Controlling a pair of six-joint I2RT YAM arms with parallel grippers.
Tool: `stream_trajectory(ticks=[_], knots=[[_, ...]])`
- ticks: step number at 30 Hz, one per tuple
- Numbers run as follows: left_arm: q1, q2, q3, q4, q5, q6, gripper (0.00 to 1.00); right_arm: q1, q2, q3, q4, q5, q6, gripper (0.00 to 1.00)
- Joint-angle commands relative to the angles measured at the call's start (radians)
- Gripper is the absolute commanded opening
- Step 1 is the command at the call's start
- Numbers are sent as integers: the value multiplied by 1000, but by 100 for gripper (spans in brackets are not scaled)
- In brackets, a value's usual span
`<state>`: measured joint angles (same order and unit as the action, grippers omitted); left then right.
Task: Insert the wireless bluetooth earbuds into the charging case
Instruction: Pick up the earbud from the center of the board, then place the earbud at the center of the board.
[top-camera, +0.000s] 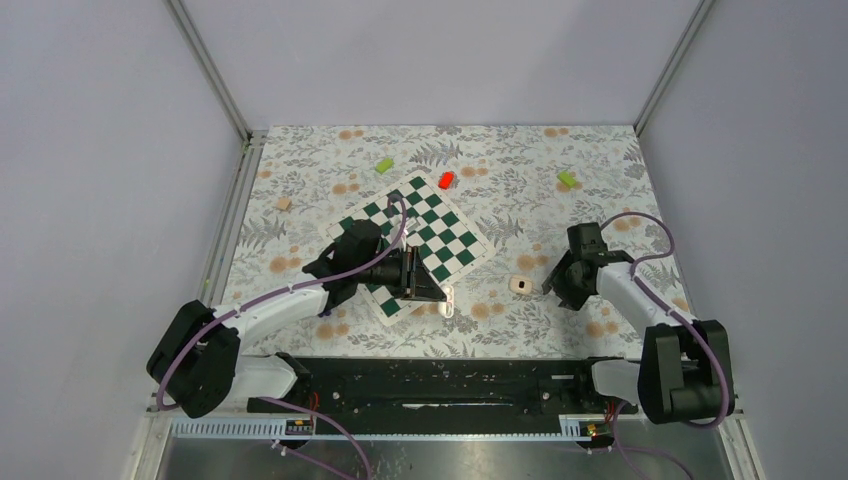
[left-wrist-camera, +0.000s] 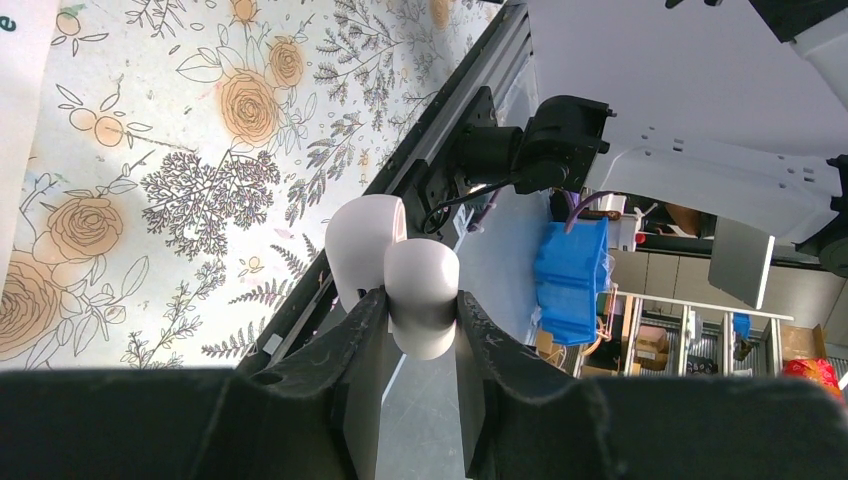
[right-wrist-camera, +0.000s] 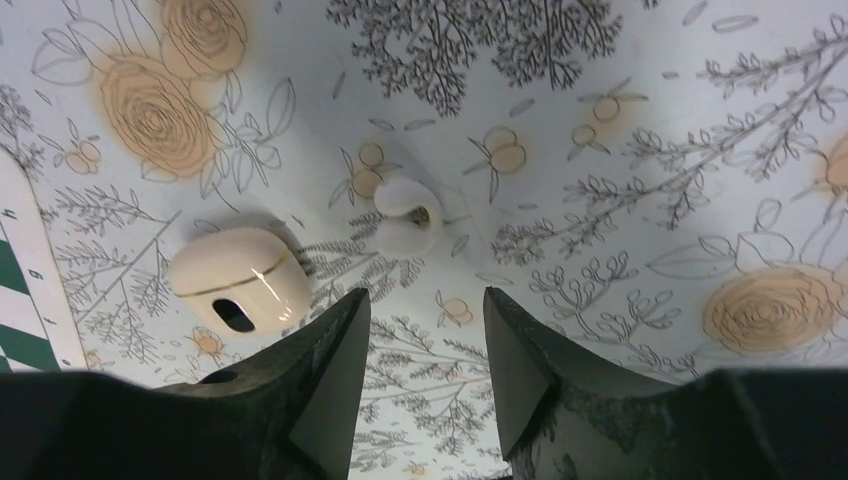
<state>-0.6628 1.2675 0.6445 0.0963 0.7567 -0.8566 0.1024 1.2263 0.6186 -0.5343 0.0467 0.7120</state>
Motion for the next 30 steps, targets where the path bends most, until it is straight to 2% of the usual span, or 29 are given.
stream_trajectory(ticks=[1,10,16,18,20,25,30], knots=[[-4,0,42,22,-2,21,0,-17,46,47,82,-8,-12,52],[-5,-12,43,5,-4,24,0,-53,142,66,118,-11,-27,42],[-6,-8,47,5,-8,24,0,-58,166,54,144,-26,-32,41],[-6,-8,49,5,-7,24,0,-59,162,48,152,-33,-32,32],[-7,-9,48,6,-10,24,0,-58,143,44,153,-41,-32,25],[-12,-5,49,4,-17,24,0,-58,51,43,110,-44,-50,24],[-21,5,60,5,-18,24,0,-58,-78,39,83,-141,-65,20]])
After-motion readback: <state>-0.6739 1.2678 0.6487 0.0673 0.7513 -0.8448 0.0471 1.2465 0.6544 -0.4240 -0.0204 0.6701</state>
